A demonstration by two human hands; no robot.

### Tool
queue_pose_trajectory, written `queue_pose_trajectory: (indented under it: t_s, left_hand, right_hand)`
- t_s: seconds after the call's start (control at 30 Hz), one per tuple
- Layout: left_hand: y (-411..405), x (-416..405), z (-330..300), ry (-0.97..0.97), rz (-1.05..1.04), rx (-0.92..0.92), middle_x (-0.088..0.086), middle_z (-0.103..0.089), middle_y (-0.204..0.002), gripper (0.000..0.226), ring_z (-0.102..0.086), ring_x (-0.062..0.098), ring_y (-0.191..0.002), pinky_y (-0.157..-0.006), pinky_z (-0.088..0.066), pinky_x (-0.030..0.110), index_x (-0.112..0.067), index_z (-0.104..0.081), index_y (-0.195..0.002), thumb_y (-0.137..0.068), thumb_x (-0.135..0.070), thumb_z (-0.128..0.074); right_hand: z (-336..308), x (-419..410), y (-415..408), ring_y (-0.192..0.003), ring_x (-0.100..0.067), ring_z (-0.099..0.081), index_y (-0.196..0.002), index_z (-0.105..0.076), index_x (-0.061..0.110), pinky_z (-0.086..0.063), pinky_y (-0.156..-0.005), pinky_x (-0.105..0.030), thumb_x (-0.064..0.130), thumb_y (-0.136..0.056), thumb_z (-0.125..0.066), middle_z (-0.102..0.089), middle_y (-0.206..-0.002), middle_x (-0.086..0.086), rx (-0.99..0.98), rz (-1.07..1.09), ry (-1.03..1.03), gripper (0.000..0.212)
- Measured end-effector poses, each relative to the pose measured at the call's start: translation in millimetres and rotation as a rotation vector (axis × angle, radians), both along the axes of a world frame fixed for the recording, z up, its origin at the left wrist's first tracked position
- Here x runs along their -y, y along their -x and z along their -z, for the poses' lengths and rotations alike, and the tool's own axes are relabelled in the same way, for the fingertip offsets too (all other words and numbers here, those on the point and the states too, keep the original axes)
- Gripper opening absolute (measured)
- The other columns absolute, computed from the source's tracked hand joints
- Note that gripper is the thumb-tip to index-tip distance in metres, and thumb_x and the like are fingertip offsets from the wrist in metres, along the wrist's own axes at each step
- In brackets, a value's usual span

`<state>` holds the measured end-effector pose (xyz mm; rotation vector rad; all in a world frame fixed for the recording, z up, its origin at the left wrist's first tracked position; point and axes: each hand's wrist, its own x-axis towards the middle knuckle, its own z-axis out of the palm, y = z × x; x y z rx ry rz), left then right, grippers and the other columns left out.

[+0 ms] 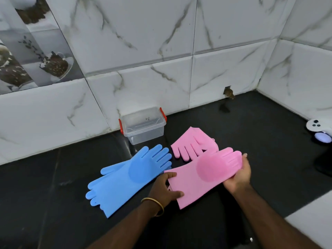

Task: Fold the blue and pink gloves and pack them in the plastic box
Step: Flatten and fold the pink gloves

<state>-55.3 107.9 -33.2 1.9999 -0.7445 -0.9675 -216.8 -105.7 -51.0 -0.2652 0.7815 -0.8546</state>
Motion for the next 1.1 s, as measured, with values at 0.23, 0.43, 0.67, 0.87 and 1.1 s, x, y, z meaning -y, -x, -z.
queue_pose_trajectory:
  t_s: [0.23,0.43,0.67,0.87,1.1]
  left_hand:
    - [0.2,-14.6,11.8,-0.098,0.150,0.111,-0.003,-0.037,-0.146,0.083,-0.040,0.011,-0.128,-0.105,-0.037,0.026,-0.029,-0.040,-0.140,-0.069,-0.031,-0.083]
    - [-2.9,-12.5,10.6,-0.160,0.168,0.156,-0.003,-0.036,-0.147,0.087,-0.040,0.012,-0.130,-0.105,-0.037,0.026,-0.027,-0.038,-0.140,-0.067,-0.033,-0.084]
    - [-3.2,0.7,1.4,-0.291,0.226,0.192,-0.004,-0.037,-0.145,0.080,-0.044,0.012,-0.124,-0.104,-0.041,0.026,-0.038,-0.039,-0.133,-0.065,-0.044,-0.082]
    - [-3.3,19.1,-13.4,-0.608,0.310,0.339,-0.003,-0.057,-0.130,0.088,-0.056,0.019,-0.112,-0.094,-0.049,0.036,-0.043,-0.033,-0.132,-0.060,-0.049,-0.083]
    - [15.5,55.5,-26.2,-0.907,0.409,0.681,0.004,-0.060,-0.129,0.085,-0.060,0.026,-0.113,-0.088,-0.051,0.040,-0.023,-0.037,-0.141,-0.070,-0.043,-0.080]
  right_hand:
    - [-5.9,-2.2,6.9,-0.094,-0.023,-0.070,-0.104,-0.067,0.016,-0.055,-0.084,-0.039,0.029,-0.088,-0.070,-0.072,-0.106,-0.007,-0.465,0.000,0.178,0.020]
    - [-0.6,10.2,5.8,-0.111,-0.027,-0.058,-0.127,-0.056,0.013,-0.047,-0.096,-0.041,0.022,-0.079,-0.075,-0.060,-0.130,-0.010,-1.242,0.062,0.506,0.052]
    - [-6.0,60.4,-27.1,-0.124,-0.034,-0.047,-0.125,-0.062,0.023,-0.036,-0.103,-0.051,0.057,-0.086,-0.057,-0.059,-0.129,-0.009,-1.736,-0.479,0.910,0.052]
    - [-10.9,96.4,-65.7,-0.110,-0.032,-0.055,-0.097,-0.067,0.024,-0.043,-0.094,-0.042,0.055,-0.077,-0.067,-0.063,-0.108,-0.006,-1.562,-0.781,0.938,0.036]
    - [-34.5,123.7,-96.5,-0.067,-0.021,-0.057,-0.074,-0.060,0.012,-0.049,-0.051,-0.028,0.008,-0.073,-0.066,-0.060,-0.072,-0.003,-1.140,-0.774,0.993,0.007]
